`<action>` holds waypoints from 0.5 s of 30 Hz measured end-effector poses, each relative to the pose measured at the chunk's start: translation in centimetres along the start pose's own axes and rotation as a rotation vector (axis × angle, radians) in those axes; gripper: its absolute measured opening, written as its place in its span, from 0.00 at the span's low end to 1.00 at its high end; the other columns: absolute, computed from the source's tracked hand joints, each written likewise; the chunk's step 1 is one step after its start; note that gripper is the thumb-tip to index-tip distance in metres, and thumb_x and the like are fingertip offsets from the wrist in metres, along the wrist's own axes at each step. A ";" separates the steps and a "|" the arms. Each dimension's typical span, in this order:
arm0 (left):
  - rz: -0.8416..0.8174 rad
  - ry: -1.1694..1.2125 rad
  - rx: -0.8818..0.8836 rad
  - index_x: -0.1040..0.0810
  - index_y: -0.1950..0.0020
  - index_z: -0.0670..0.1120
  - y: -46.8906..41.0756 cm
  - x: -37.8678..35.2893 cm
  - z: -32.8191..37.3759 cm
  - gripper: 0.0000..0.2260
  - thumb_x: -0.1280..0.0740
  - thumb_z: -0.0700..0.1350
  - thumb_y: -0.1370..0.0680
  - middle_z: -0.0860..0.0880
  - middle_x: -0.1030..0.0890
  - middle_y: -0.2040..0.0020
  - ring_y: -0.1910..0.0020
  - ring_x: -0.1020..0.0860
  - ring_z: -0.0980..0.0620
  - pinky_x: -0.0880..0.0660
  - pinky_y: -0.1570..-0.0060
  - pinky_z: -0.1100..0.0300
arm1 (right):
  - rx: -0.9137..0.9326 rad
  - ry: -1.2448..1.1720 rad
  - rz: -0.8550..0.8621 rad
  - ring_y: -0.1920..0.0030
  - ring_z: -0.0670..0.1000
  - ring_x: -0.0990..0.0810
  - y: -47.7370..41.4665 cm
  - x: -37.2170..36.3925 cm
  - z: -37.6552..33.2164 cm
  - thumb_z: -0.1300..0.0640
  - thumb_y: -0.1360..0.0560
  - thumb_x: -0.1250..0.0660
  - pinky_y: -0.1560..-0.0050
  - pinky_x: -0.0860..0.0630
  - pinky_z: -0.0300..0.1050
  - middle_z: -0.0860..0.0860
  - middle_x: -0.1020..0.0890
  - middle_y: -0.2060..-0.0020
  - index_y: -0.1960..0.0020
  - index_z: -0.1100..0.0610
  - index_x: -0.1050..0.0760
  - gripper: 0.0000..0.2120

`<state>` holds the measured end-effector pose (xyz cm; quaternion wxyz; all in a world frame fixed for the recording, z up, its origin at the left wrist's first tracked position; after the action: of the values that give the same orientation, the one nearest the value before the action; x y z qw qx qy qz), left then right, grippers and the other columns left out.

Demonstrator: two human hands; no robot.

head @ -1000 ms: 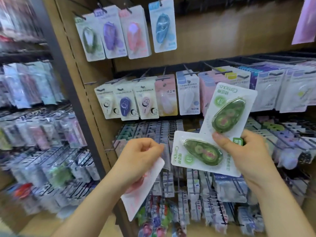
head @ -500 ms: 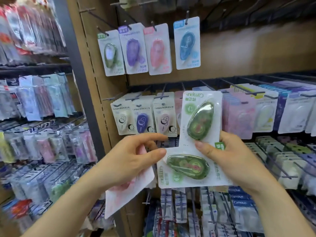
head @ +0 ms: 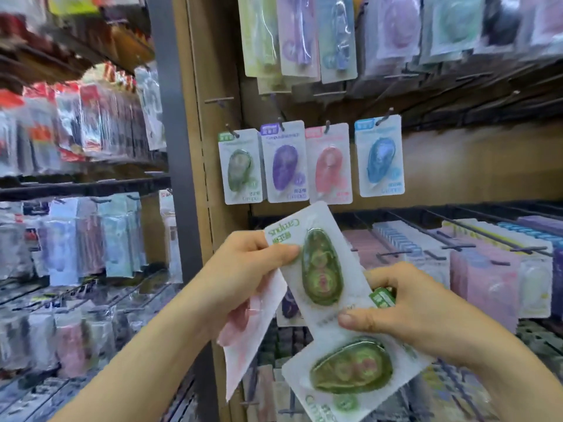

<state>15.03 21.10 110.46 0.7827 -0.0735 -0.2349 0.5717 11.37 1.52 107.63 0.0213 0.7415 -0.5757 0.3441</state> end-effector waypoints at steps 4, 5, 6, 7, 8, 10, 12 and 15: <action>0.137 0.091 -0.086 0.22 0.57 0.33 -1.2 2.2 1.4 0.23 0.25 0.54 0.34 0.41 0.22 0.55 0.60 0.28 0.42 0.33 0.54 0.49 | 0.027 -0.091 0.048 0.54 0.42 0.15 -2.1 0.4 -1.2 0.55 0.31 0.25 0.56 0.23 0.33 0.44 0.13 0.57 0.56 0.50 0.13 0.05; 0.169 0.122 -0.107 0.19 0.58 0.37 -1.5 2.7 1.7 0.15 0.25 0.49 0.31 0.42 0.19 0.55 0.59 0.23 0.42 0.29 0.53 0.49 | 0.027 -0.121 0.051 0.54 0.44 0.14 -2.5 0.4 -1.5 0.55 0.31 0.25 0.55 0.22 0.35 0.46 0.13 0.57 0.55 0.51 0.13 0.05; 0.184 0.156 -0.127 0.18 0.58 0.39 -1.8 3.0 1.9 0.08 0.28 0.45 0.27 0.42 0.16 0.55 0.58 0.19 0.42 0.24 0.53 0.50 | 0.024 -0.145 0.059 0.54 0.47 0.14 -3.0 0.5 -1.7 0.55 0.32 0.25 0.54 0.21 0.37 0.48 0.13 0.56 0.55 0.52 0.13 0.06; 0.194 0.192 -0.129 0.17 0.58 0.40 -1.8 3.1 2.3 0.06 0.31 0.41 0.24 0.42 0.15 0.56 0.59 0.16 0.43 0.20 0.56 0.53 | 0.025 -0.152 0.073 0.54 0.48 0.14 -3.3 0.7 -2.0 0.56 0.31 0.25 0.54 0.20 0.38 0.49 0.13 0.56 0.55 0.53 0.14 0.05; 0.178 0.222 -0.135 0.17 0.61 0.41 -1.9 3.4 2.3 0.08 0.33 0.39 0.23 0.43 0.15 0.60 0.64 0.16 0.47 0.19 0.63 0.58 | 0.034 -0.133 0.093 0.54 0.48 0.14 -3.6 1.2 -2.3 0.56 0.31 0.25 0.54 0.20 0.39 0.50 0.13 0.56 0.56 0.55 0.14 0.05; 0.146 0.211 -0.123 0.19 0.69 0.45 -1.8 4.4 1.5 0.14 0.34 0.37 0.24 0.46 0.20 0.69 0.76 0.24 0.54 0.29 0.76 0.68 | 0.063 -0.065 0.146 0.53 0.48 0.14 -4.0 2.4 -2.8 0.55 0.31 0.25 0.51 0.20 0.41 0.49 0.13 0.56 0.58 0.57 0.15 0.06; 0.097 0.104 -0.090 0.19 0.70 0.45 -1.5 5.4 0.3 0.11 0.29 0.42 0.27 0.44 0.22 0.69 0.76 0.31 0.53 0.35 0.76 0.67 | 0.090 0.008 0.197 0.53 0.48 0.15 -4.5 3.7 -3.3 0.52 0.32 0.25 0.47 0.22 0.44 0.49 0.13 0.58 0.60 0.57 0.16 0.08; 0.008 -0.060 -0.008 0.17 0.63 0.42 -0.8 6.3 -0.9 0.13 0.25 0.52 0.33 0.42 0.23 0.66 0.72 0.36 0.47 0.44 0.73 0.62 | 0.114 0.228 0.186 0.57 0.45 0.18 -5.8 4.7 -4.5 0.46 0.33 0.26 0.50 0.26 0.41 0.46 0.16 0.61 0.62 0.53 0.17 0.10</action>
<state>17.57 26.86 111.76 0.7726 -0.0604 -0.2603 0.5760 14.75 1.49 115.66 0.0123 0.6409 -0.6152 0.4589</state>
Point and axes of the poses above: each hand's wrist, its own y-axis away from the middle knuckle, its own x-axis out of the back of the hand, z = x × y, the point moved 4 cm from there along -y, towards the middle knuckle
